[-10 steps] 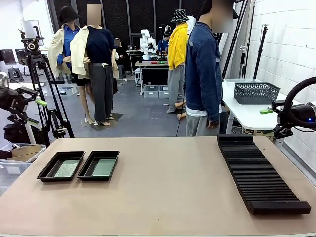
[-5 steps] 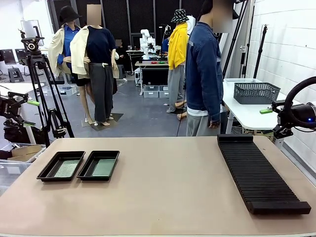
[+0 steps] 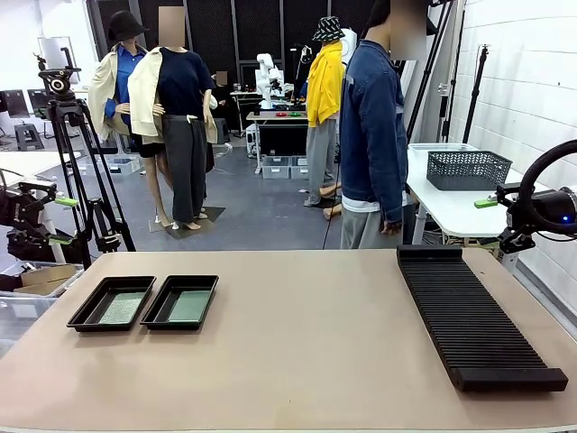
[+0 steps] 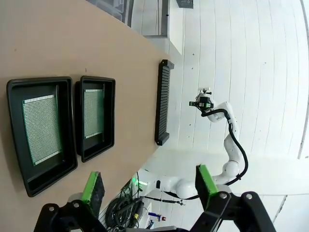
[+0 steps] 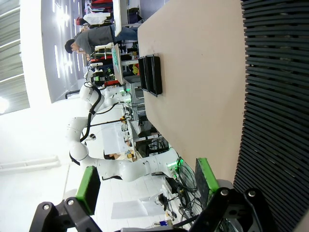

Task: Inspect and transfer BCBs to ESD trays.
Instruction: Pick up the ESD tray and place it on the left side of the table.

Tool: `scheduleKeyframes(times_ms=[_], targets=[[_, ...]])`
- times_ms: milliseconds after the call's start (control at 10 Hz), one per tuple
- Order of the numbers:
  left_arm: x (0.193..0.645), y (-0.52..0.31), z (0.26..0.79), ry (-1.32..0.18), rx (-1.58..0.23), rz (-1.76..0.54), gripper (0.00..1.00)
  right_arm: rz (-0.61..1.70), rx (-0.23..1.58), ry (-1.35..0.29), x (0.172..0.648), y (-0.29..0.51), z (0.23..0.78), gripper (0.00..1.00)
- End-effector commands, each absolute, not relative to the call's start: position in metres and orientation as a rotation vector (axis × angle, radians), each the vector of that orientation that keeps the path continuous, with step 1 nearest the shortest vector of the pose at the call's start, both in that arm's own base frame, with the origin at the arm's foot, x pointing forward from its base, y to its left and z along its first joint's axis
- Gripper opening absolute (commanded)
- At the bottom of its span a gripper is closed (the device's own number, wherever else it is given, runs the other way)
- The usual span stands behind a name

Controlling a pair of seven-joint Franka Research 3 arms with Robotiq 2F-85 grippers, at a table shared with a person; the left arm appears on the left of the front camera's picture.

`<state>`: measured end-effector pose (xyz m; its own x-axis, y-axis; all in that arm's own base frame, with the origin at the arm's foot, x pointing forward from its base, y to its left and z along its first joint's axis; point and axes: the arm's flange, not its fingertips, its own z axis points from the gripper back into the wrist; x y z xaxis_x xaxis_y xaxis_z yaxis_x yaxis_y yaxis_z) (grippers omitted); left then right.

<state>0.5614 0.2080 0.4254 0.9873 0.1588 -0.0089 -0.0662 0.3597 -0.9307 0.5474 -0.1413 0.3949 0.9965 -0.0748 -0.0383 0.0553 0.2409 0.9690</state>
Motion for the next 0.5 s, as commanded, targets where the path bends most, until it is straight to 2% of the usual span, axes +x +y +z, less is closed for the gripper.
scheduleKeyframes(times_ms=[0,400], targets=[[0.5622,0.2118,0.4295,-0.098,-1.195,0.149,1.0,-0.077,1.319,-0.003,0.5473,-0.1405,0.3954,1.0],[0.5622,0.2118,0.4295,-0.098,-1.195,0.149,1.0,-0.077,1.319,-0.003,0.5473,-0.1405,0.3954,1.0]])
